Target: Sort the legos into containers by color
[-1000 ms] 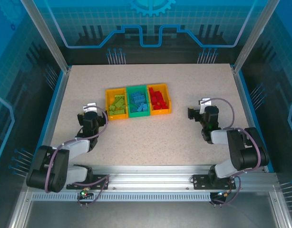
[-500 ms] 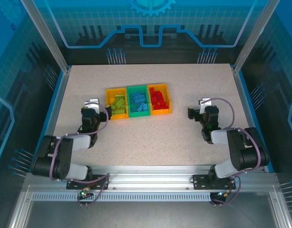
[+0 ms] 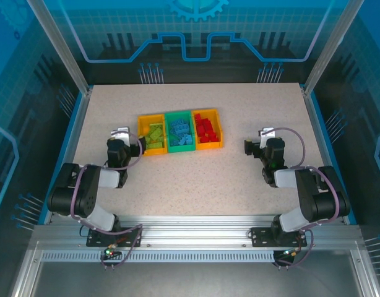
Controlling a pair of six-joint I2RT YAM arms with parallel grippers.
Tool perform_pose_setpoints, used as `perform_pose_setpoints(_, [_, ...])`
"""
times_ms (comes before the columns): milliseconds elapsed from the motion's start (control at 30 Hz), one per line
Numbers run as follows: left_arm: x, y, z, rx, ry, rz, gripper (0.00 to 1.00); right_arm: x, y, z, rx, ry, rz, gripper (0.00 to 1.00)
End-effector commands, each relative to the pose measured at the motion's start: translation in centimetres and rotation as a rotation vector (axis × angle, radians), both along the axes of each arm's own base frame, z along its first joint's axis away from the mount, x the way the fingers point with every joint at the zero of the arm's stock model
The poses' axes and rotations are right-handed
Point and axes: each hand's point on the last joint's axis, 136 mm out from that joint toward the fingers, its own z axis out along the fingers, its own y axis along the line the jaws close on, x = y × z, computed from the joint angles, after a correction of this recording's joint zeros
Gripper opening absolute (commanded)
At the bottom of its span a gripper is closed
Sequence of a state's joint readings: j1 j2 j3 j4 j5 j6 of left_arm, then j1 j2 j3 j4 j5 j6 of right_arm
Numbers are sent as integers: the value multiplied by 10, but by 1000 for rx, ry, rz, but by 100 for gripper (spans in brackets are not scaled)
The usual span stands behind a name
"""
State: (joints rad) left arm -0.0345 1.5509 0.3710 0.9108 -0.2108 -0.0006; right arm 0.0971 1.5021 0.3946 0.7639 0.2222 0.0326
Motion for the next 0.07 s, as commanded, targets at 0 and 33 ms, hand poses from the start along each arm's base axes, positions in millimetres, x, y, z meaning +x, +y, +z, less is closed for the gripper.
perform_pose_setpoints(0, [3,-1,6,-21,-15,-11,99,8,-2,12,3,-41,4,100])
perform_pose_setpoints(33, [3,-1,6,-20,-15,-10,99,7,-2,12,2,-40,2,100])
